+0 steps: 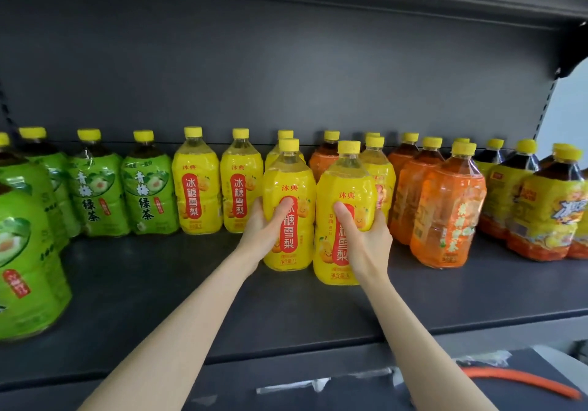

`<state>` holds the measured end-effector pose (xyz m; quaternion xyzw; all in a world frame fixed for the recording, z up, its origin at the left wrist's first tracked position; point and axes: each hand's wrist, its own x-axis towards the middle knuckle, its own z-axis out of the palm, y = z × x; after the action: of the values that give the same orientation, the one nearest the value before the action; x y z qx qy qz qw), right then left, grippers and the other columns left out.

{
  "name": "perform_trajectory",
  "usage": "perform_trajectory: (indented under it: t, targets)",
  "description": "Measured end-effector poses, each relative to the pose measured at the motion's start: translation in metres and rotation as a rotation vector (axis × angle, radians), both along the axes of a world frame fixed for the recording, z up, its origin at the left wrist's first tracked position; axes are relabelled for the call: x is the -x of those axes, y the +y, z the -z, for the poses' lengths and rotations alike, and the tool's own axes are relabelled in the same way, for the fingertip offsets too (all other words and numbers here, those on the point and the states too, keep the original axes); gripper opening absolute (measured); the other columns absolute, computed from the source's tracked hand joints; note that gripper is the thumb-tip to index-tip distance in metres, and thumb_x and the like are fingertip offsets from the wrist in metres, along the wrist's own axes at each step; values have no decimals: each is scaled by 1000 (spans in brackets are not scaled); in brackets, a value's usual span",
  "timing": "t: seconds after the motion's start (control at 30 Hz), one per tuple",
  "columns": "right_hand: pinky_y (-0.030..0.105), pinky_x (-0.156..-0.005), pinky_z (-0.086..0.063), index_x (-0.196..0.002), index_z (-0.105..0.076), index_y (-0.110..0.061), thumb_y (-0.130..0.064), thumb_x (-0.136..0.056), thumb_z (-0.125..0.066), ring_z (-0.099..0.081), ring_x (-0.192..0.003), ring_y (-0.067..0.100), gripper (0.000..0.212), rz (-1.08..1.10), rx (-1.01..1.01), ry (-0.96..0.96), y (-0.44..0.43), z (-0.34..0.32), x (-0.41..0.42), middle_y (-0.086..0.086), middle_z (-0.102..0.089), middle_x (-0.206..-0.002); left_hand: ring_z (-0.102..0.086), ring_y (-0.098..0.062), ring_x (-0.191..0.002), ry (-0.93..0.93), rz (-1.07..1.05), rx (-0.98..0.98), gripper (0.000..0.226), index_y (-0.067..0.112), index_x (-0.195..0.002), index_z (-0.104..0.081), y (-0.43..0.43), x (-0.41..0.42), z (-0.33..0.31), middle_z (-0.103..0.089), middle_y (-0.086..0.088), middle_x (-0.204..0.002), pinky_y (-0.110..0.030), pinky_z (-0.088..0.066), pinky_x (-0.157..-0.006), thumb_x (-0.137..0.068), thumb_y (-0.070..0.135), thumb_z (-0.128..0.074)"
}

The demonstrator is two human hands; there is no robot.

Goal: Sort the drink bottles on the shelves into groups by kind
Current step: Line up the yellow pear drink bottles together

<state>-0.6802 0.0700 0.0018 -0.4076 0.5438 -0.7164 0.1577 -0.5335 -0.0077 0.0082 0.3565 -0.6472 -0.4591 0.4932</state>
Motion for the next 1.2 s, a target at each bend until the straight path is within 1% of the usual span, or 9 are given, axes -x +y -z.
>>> perform_trajectory:
  t: [0.13, 0.3, 0.43, 0.63, 0.8, 0.93, 1.03, 1.1, 1.2]
  targets:
    - [23, -82, -51, -140, -43, -21, -61, -63, -67, -61, -105, 12, 91, 5, -19, -1, -8, 1, -2, -4, -62, -120, -46, -22, -126, -21, -32, 3, 91, 28, -143, -28, -15, 3, 0, -44, -2, -140, -41, -44, -98, -66, 69, -53]
    - [36, -91, -54, -143, -39, -20, -70, -62, -71, -62, -109, 16, 100, 16, -34, 14, -12, 7, 1, -3, -62, -122, -46, -22, -124, 55, -69, -12, 74, 25, -144, -22, -27, 10, 3, -42, -4, -139, -37, -44, -92, -84, 50, -55]
    - [24, -82, -53, -142, -39, -22, -65, -58, -67, -62, -107, 13, 98, -29, -20, 3, -12, 8, 3, -4, -62, -121, -41, -24, -129, 44, -107, 1, 97, 28, -145, -19, -31, 17, 6, -36, -4, -143, -49, -42, -102, -65, 73, -52]
    - [27, -81, -53, -137, -42, -24, -63, -60, -66, -63, -105, 14, 90, -45, -7, 15, -15, 9, 4, -6, -62, -118, -43, -18, -127, 76, -103, 39, 68, 25, -145, -18, -32, 24, 6, -41, -1, -140, -40, -41, -103, -89, 45, -50]
    - [31, -85, -55, -139, -41, -23, -65, -61, -66, -63, -105, 14, 92, -55, 1, 21, -15, 9, 5, -5, -63, -119, -43, -20, -127, 68, -135, 45, 76, 25, -144, -21, -32, 26, 5, -42, -2, -140, -43, -41, -104, -80, 56, -49]
    - [35, -89, -54, -142, -37, -23, -67, -60, -67, -62, -109, 15, 98, -61, -12, 29, -12, 7, 3, -4, -60, -123, -43, -21, -128, 47, -113, 28, 65, 27, -145, -20, -30, 23, 2, -41, -3, -141, -39, -40, -101, -90, 46, -49]
    - [25, -83, -51, -145, -28, -21, -54, -69, -64, -59, -106, 12, 91, -95, 4, 9, -9, 4, 1, -8, -56, -120, -42, -21, -130, 6, -60, -13, 64, 30, -146, -20, -30, 14, 0, -40, 0, -144, -36, -40, -97, -90, 49, -47]
    - [17, -77, -50, -142, -28, -23, -45, -81, -60, -59, -100, 6, 72, -136, 9, 8, -7, 2, -1, -16, -55, -112, -38, -20, -133, -14, -46, -45, 68, 30, -147, -19, -26, 5, -1, -35, 2, -149, -36, -37, -99, -89, 55, -43]
    - [17, -71, -54, -129, -28, -36, -49, -79, -52, -61, -96, 4, 57, -218, -9, 11, -5, 1, -7, -21, -53, -110, -30, -17, -138, 13, -70, -50, 63, 31, -148, -19, -11, -5, -2, -29, 4, -152, -35, -29, -106, -93, 56, -34]
